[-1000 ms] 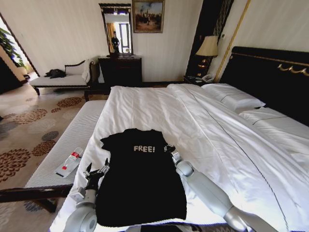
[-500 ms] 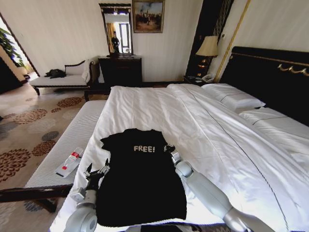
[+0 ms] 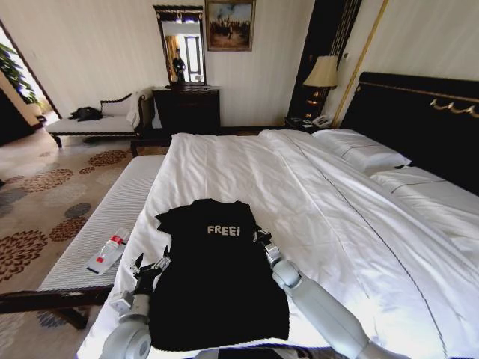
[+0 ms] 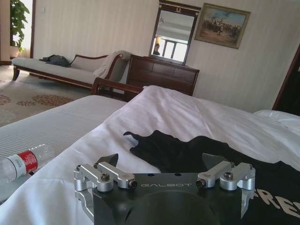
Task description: Fold the clothes on the bed.
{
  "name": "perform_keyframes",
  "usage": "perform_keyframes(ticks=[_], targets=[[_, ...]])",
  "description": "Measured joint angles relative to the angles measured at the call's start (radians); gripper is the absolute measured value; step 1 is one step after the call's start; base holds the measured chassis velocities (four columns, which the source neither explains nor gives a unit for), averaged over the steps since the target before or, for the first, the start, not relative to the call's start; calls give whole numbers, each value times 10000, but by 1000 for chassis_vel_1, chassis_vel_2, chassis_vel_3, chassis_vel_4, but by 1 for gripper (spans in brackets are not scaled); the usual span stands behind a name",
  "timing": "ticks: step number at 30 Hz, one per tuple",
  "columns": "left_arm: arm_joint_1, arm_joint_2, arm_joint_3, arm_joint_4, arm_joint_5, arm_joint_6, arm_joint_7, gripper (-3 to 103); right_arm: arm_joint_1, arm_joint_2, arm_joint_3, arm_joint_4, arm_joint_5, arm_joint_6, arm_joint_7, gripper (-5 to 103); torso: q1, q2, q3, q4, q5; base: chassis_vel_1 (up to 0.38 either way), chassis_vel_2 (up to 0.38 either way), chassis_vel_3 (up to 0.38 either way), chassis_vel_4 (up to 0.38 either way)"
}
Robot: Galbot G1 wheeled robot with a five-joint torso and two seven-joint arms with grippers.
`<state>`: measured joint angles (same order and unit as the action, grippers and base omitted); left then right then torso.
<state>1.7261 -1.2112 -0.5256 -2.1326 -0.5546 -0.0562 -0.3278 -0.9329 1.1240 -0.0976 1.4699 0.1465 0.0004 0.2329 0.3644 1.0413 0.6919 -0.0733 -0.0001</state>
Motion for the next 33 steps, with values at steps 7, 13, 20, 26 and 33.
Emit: perform_keyframes(ticks=[7,13,20,26,33], targets=[[43,5,-48,-45,1,-3,-4,100,399,373,-209,-237,-45,46,269,24,1,0,0,2,0,0,0,0,0],[85,6,-26,-84,16,23,-25,100,361,266,-494,85,-26,29,279,46,1,0,0,2,0,0,0,0,0],[-253,161,-8,-27,-157,208,-91,100,-182,-431,-344,1058,308,44,7,73,1,0,0,0,-1,0,0,0,0],[-944,485,-43,201,-845,821,-328,100,-1014,-780,905,2251,1025,-47,133,94,0,0,0,2,0,0,0,0,0],[-2553,1251,-89,1162,-3018,1822,-484,100,-2303,-962,3230,2880,1507,-164,212,100,1,0,0,0,2,0,0,0,0]])
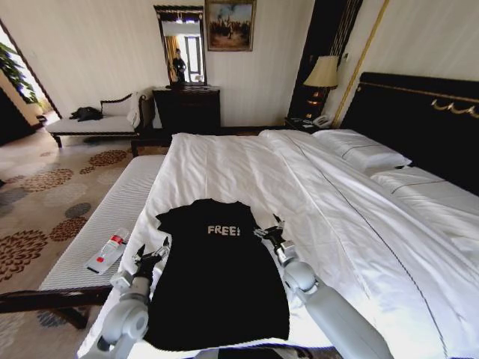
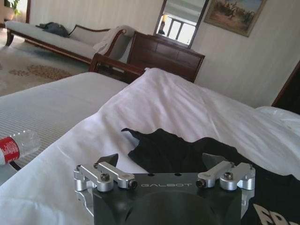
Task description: Fold the clothes on the bed.
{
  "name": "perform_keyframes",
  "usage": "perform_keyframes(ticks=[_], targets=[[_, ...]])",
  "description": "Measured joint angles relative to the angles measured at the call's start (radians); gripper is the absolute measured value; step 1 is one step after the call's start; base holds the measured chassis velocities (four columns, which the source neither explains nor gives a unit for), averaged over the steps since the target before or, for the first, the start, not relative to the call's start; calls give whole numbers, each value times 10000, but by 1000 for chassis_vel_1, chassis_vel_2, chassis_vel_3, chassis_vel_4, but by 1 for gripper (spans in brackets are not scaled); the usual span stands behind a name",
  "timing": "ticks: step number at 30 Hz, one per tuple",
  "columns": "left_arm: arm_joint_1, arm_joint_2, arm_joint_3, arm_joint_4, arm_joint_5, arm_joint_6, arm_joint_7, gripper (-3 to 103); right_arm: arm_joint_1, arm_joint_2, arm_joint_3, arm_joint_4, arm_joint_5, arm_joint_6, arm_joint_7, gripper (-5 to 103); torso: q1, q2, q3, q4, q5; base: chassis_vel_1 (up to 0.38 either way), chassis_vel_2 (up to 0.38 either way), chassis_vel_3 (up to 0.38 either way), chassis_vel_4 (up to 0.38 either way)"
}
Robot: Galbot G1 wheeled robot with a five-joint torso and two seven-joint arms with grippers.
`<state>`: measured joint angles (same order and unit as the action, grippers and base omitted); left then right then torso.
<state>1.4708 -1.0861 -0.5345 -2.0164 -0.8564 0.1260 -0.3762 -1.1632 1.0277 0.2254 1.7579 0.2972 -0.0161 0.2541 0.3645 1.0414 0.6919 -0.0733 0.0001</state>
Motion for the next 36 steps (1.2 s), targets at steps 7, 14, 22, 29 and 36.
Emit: perform_keyframes(ticks=[7,14,22,29,36], targets=[[-2807,472,499,2318,-1565,307,-63,100,-1346,-164,1850,303,47,24,37,100,0,0,0,0,-1,0,0,0,0],[-4501,437,998,4144,-2387,594,15,100,-2085,-199,2665,574,-11,45,38,100,2,0,1,0,0,0,0,0,0],[-5050,219,1442,5193,-1996,703,436,102,-2390,-227,3084,765,-3,20,83,100,0,0,1,3,-1,0,0,0,0],[-5385,-23,1759,5714,-1199,611,731,77,-2411,-203,3154,751,27,-11,159,100,1,-1,1,2,-1,0,0,0,0],[-5427,-141,1851,5826,-750,451,823,51,-2366,-155,3116,634,-2,-11,203,100,1,0,0,2,0,0,0,0,0]])
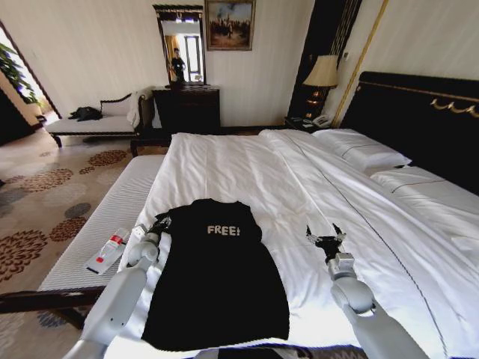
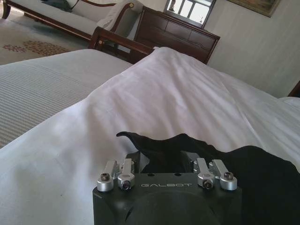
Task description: Fold the clothes on the bed.
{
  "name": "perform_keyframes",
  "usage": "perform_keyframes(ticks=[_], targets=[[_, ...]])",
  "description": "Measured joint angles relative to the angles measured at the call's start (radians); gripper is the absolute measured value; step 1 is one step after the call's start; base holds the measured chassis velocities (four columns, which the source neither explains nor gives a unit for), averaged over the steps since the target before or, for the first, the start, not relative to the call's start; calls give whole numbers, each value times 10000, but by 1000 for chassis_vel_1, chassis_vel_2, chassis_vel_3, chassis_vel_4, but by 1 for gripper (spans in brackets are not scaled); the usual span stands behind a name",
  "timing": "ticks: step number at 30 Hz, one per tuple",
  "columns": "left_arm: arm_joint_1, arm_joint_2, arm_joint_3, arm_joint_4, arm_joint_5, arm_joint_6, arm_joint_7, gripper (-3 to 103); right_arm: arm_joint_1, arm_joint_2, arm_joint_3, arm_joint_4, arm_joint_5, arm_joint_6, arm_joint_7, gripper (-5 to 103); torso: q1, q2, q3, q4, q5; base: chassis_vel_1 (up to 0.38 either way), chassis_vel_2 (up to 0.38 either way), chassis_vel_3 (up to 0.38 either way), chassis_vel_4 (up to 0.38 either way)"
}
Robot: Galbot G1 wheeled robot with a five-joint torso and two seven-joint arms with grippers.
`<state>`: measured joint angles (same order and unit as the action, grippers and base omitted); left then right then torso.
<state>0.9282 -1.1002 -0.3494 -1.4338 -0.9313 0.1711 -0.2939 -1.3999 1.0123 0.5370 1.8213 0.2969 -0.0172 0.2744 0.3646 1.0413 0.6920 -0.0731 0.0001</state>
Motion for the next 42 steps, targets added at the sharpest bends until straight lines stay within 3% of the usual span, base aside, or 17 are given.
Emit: perform_keyframes(ticks=[3,4,5,7,9,12,19,24,26,28,29,32,42], targets=[[4,-16,-20,6,23,-18,-15,40,55,16,-72,-35,-12,0,2,100,0,0,0,0,0,0,0,0,0],[28,-18,-42,3,48,-30,-55,24,94,35,-127,-66,-38,0,2,100,-1,0,0,1,-1,0,0,0,0],[33,-18,-53,-10,51,-34,-80,18,95,43,-140,-68,-47,0,2,100,0,-1,0,1,0,0,0,0,0],[34,-17,-56,-26,51,-37,-88,18,94,43,-141,-69,-50,0,2,100,0,0,0,1,-1,0,0,0,0],[29,-9,-57,-54,52,-41,-117,7,76,31,-135,-62,-52,1,2,100,0,0,0,0,-1,0,0,0,0],[5,0,-40,-71,62,-45,-141,2,54,10,-99,-47,-53,5,2,100,0,0,0,0,-1,0,0,0,0],[-3,109,87,-403,469,-118,-199,1,-11,-3,-4,-4,-54,27,-8,100,0,0,0,0,-1,0,0,0,0],[205,318,412,-1428,908,-32,-420,1,-32,41,41,-6,-79,75,-27,100,0,0,-1,0,1,0,0,0,0],[352,413,671,-2009,1191,97,-540,1,-36,49,56,-6,-91,80,-30,100,-1,0,-1,0,0,0,0,0,0],[461,543,1103,-2298,2093,91,-420,1,-35,43,82,-1,-91,81,-32,100,-1,0,-1,0,2,0,0,0,0],[461,543,1103,-2298,2093,91,-420,1,-35,43,82,-1,-91,81,-32,100,-1,0,-1,0,2,0,0,0,0],[495,681,1769,-2380,3106,-14,-117,1,-48,8,144,24,-87,82,-33,100,0,0,-1,1,0,0,0,0,0],[270,656,3228,-2033,3507,-28,-73,1,-327,-39,435,129,-63,106,-35,100,-1,0,0,0,0,0,0,0,0]])
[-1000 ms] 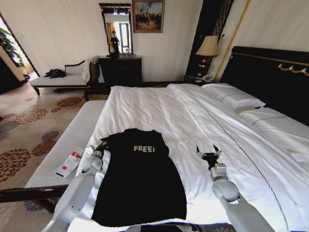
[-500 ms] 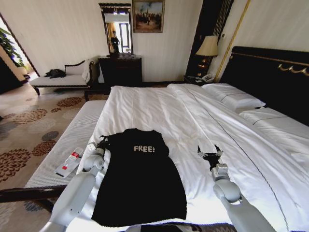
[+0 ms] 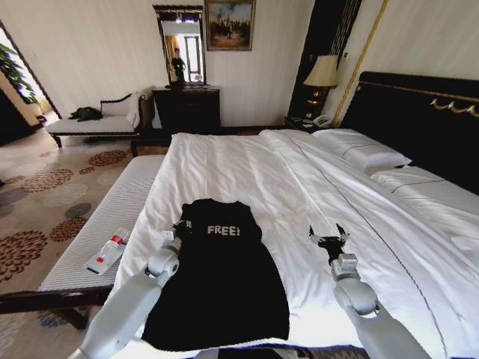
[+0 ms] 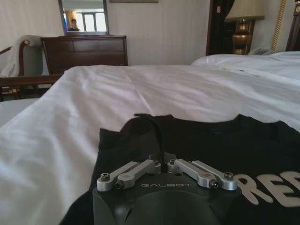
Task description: Fold the clothes on the bed.
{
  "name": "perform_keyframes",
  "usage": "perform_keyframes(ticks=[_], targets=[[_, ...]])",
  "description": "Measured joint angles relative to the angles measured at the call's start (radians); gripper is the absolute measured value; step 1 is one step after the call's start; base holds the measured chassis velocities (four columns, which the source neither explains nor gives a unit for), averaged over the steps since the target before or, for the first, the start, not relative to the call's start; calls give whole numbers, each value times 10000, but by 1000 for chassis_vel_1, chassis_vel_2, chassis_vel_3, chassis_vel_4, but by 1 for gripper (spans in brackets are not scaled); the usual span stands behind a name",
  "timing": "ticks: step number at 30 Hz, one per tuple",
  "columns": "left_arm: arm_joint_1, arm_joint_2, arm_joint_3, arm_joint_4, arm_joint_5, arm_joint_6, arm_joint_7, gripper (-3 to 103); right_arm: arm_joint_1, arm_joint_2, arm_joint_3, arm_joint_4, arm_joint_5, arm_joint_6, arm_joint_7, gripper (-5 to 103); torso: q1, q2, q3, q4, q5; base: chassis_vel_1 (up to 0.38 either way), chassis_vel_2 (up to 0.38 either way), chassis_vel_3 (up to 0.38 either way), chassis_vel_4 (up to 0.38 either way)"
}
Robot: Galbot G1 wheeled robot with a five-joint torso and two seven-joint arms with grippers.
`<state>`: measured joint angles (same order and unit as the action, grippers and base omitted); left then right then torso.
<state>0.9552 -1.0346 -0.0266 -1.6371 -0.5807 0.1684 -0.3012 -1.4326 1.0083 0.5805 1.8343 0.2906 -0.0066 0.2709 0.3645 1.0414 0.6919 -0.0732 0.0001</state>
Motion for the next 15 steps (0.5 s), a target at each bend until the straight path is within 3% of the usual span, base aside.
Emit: perform_keyframes(ticks=[9,12,14,15], targets=[[-178,-225,590,316,248,3,-202,-2,-12,-10,46,20,30,74,7,100,1,-1,0,-1,0,0,0,0,0],[27,-110,593,220,246,72,-270,11,11,-12,35,19,45,102,7,100,0,0,0,0,-1,0,0,0,0],[113,-59,580,152,247,94,-269,11,28,-17,18,0,47,111,7,100,0,0,0,1,-2,0,0,0,0],[213,-11,554,65,261,115,-268,16,55,-21,-19,-23,52,114,7,100,0,0,0,1,-1,0,0,0,0]])
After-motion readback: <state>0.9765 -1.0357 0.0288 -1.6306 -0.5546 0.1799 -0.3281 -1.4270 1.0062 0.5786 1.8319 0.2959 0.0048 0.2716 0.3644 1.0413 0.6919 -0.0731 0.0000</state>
